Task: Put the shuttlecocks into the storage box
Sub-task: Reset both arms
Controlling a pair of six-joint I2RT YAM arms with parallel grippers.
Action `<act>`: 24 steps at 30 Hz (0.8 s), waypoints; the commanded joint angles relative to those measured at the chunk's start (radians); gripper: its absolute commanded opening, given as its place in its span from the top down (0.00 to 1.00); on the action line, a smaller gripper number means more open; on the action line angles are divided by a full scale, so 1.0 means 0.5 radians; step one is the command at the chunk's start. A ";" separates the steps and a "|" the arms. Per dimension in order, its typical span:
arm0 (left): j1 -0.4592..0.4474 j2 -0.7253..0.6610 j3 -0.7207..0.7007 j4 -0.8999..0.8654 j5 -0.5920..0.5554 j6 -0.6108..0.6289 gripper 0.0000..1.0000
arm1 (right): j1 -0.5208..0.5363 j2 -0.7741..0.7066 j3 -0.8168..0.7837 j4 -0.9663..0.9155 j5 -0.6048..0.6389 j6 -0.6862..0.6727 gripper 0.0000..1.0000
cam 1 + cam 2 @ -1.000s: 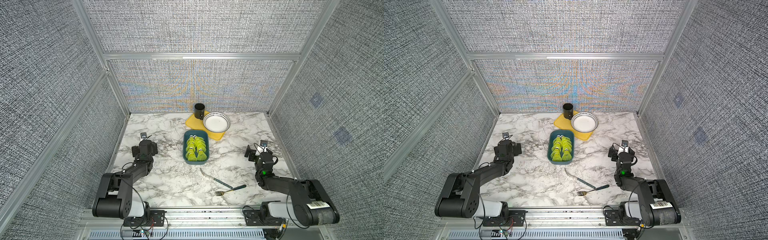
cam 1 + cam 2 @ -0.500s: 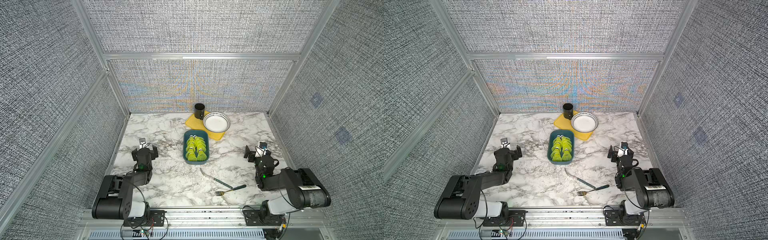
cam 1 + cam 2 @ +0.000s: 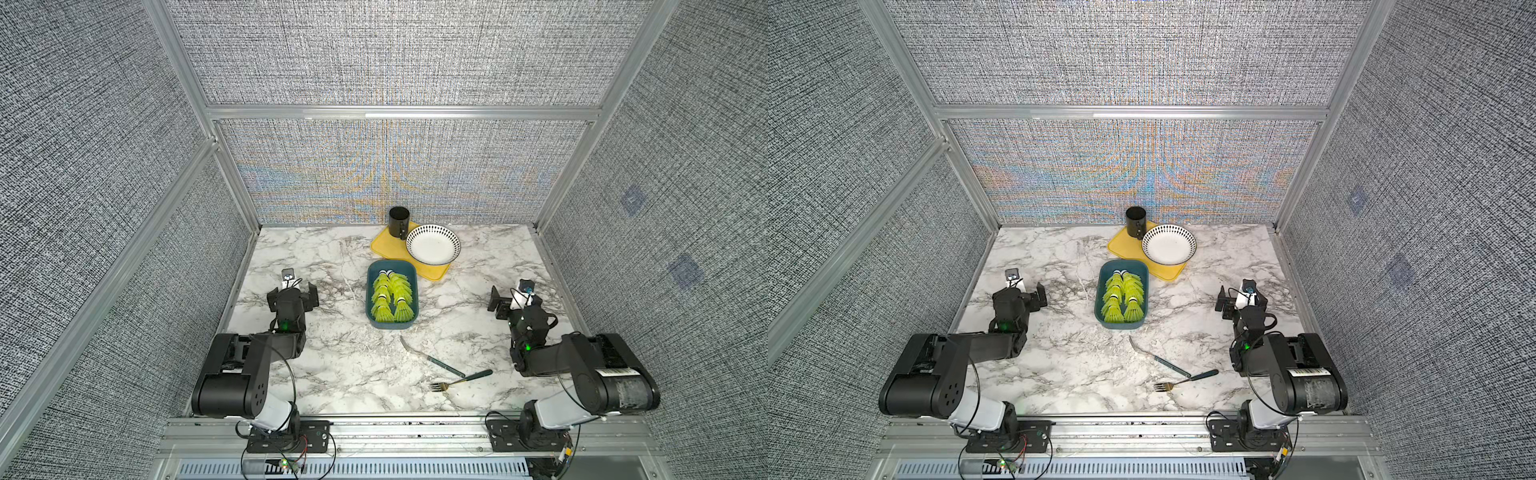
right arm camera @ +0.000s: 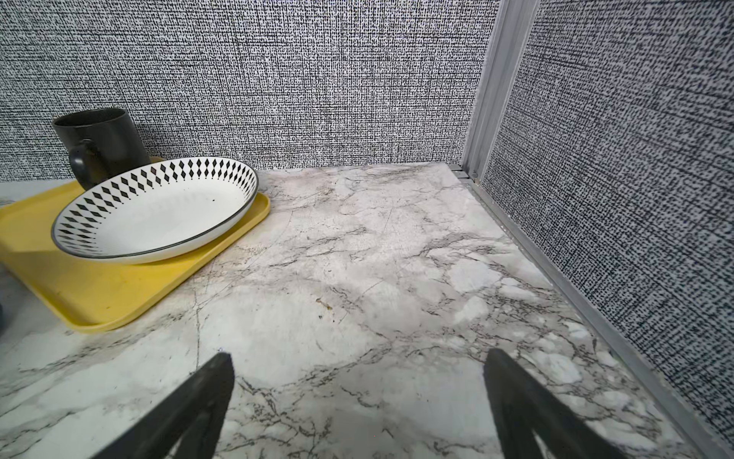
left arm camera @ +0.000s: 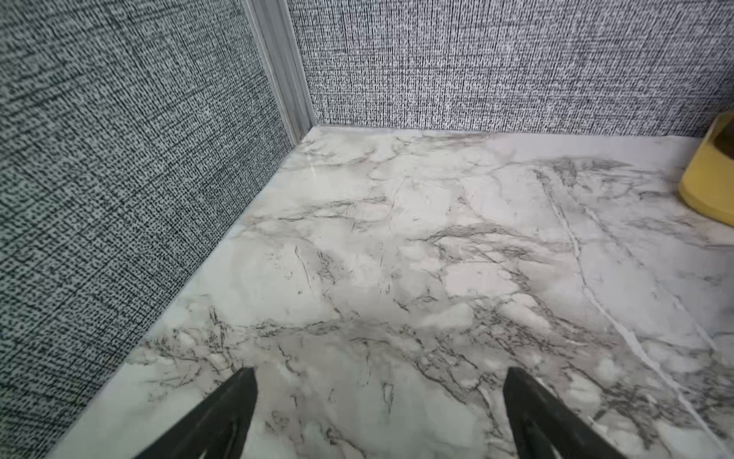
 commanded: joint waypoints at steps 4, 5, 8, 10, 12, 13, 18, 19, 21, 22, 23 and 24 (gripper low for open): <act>0.002 -0.028 0.006 -0.056 0.024 0.027 0.01 | 0.004 -0.009 0.002 0.031 -0.006 -0.008 0.01; 0.000 -0.022 0.001 -0.040 0.021 0.027 0.01 | 0.003 -0.012 0.000 0.031 -0.007 -0.007 0.01; -0.002 -0.025 0.004 -0.049 0.021 0.027 0.01 | 0.004 -0.012 -0.001 0.032 -0.007 -0.008 0.01; -0.002 -0.026 0.004 -0.051 0.021 0.027 0.01 | 0.004 -0.010 -0.002 0.031 -0.007 -0.008 0.01; -0.002 -0.027 0.004 -0.053 0.021 0.027 0.01 | 0.004 -0.011 0.000 0.031 -0.007 -0.007 0.01; -0.001 -0.025 0.004 -0.052 0.021 0.027 0.01 | 0.005 -0.012 0.000 0.031 -0.005 -0.007 0.01; -0.002 -0.002 0.037 -0.090 0.016 0.024 0.01 | 0.004 -0.011 0.000 0.034 -0.007 -0.008 0.01; -0.001 -0.005 0.035 -0.088 0.018 0.024 0.01 | 0.005 -0.011 0.000 0.032 -0.007 -0.007 0.01; -0.002 -0.013 0.024 -0.077 0.017 0.024 0.01 | 0.005 -0.012 0.000 0.032 -0.006 -0.007 0.01; -0.001 -0.021 0.017 -0.067 0.021 0.027 0.01 | 0.006 -0.010 0.000 0.032 -0.007 -0.005 0.01; -0.001 -0.026 0.007 -0.057 0.022 0.029 0.01 | 0.005 -0.011 -0.001 0.031 -0.006 -0.008 0.01; -0.001 -0.027 0.007 -0.055 0.024 0.030 0.01 | 0.005 -0.011 0.000 0.032 -0.007 -0.006 0.01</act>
